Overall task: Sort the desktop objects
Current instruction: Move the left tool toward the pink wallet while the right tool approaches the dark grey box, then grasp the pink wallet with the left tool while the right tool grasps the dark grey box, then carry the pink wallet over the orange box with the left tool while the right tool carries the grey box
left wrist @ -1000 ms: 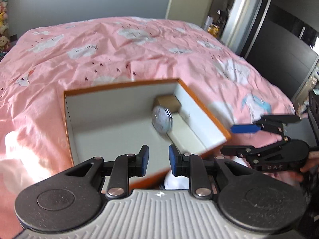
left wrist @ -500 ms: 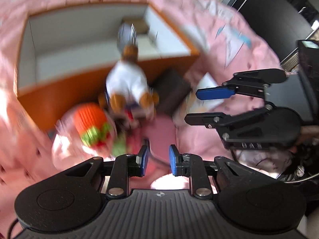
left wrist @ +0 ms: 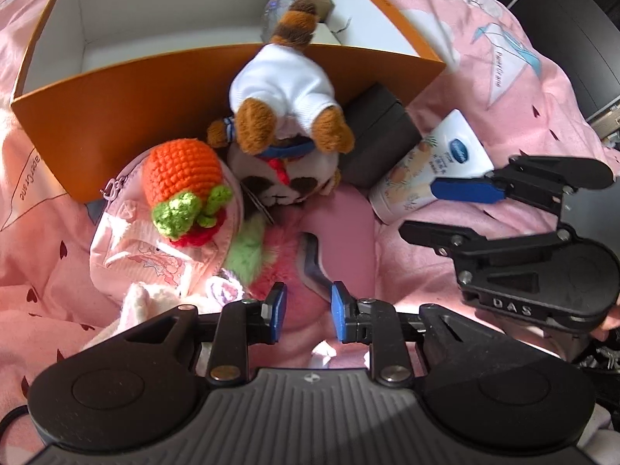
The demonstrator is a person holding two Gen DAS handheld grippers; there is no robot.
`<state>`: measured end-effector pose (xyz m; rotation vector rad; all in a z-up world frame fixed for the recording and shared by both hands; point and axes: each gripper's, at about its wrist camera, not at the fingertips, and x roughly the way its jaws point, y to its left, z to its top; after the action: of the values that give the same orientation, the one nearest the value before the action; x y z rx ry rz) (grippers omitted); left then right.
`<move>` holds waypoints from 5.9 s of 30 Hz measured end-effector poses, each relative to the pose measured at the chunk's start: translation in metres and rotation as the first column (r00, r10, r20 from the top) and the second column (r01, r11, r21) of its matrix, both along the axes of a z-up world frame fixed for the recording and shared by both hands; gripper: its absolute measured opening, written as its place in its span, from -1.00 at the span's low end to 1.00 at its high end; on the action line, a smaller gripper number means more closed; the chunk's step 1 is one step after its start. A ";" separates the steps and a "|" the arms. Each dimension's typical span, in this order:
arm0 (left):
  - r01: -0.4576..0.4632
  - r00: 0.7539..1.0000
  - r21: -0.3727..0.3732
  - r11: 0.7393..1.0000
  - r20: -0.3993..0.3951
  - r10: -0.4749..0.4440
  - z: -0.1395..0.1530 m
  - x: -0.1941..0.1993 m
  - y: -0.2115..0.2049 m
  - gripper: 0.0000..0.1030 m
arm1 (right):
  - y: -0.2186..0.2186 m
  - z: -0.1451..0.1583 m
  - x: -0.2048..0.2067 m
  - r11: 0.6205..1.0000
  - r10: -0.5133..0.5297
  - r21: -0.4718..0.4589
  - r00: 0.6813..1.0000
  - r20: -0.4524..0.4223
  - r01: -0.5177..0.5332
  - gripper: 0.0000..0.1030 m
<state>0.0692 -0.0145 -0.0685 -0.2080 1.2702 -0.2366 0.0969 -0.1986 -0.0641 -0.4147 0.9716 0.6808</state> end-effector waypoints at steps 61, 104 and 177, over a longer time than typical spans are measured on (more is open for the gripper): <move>0.002 0.998 -0.097 0.995 -0.065 -0.008 -0.030 -0.002 -0.017 -0.35 | -0.003 -0.007 -0.012 0.997 0.073 -0.029 0.997 -0.024 -0.074 0.04; -0.121 0.989 -0.171 0.978 0.065 0.134 -0.001 0.020 -0.011 -0.55 | 0.008 0.030 0.021 0.925 0.366 -0.185 0.907 0.207 -0.331 -0.02; -0.121 0.990 -0.174 0.977 0.049 0.132 0.024 0.003 0.011 -0.64 | 0.014 0.046 0.049 0.895 0.435 -0.141 0.897 0.074 -0.422 -0.29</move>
<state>0.0725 -0.0033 -0.0449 -0.4246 1.1726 -0.2404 0.1459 -0.1841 -0.0176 -0.7807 0.8293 0.9924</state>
